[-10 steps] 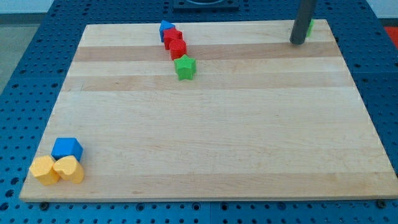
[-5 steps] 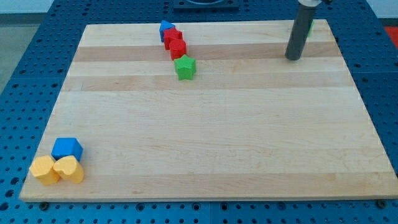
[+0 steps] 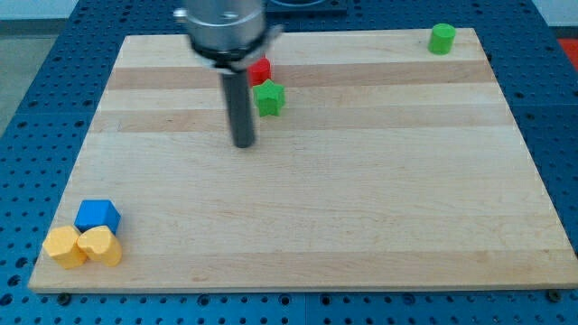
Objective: Push green star closer to the green circle
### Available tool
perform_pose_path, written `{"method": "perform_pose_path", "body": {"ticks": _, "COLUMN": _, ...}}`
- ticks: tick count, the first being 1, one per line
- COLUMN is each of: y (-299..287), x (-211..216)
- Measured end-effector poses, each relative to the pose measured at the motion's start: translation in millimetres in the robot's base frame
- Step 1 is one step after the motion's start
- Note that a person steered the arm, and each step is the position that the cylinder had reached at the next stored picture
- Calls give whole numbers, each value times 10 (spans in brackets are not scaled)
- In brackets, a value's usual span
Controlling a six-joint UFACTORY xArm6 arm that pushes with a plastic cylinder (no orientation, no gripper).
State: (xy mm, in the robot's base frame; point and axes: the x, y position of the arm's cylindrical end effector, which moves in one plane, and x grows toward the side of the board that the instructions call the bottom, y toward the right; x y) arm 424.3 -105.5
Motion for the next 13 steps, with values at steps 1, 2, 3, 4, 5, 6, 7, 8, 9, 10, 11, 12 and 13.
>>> {"method": "perform_pose_path", "body": {"ticks": 1, "y": -266, "x": -190}}
{"method": "perform_pose_path", "body": {"ticks": 2, "y": -192, "x": -394}}
{"method": "perform_pose_path", "body": {"ticks": 3, "y": 66, "x": -590}}
{"method": "perform_pose_path", "body": {"ticks": 4, "y": 476, "x": -668}}
{"method": "perform_pose_path", "body": {"ticks": 5, "y": 1033, "x": -669}}
{"method": "perform_pose_path", "body": {"ticks": 6, "y": 1468, "x": -770}}
{"method": "perform_pose_path", "body": {"ticks": 7, "y": 1497, "x": -1015}}
{"method": "perform_pose_path", "body": {"ticks": 8, "y": 1440, "x": -1291}}
{"method": "perform_pose_path", "body": {"ticks": 9, "y": 1713, "x": -1314}}
{"method": "perform_pose_path", "body": {"ticks": 10, "y": 1793, "x": -1090}}
{"method": "perform_pose_path", "body": {"ticks": 11, "y": 1920, "x": -1009}}
{"method": "perform_pose_path", "body": {"ticks": 12, "y": 2124, "x": -1142}}
{"method": "perform_pose_path", "body": {"ticks": 13, "y": 2306, "x": -1434}}
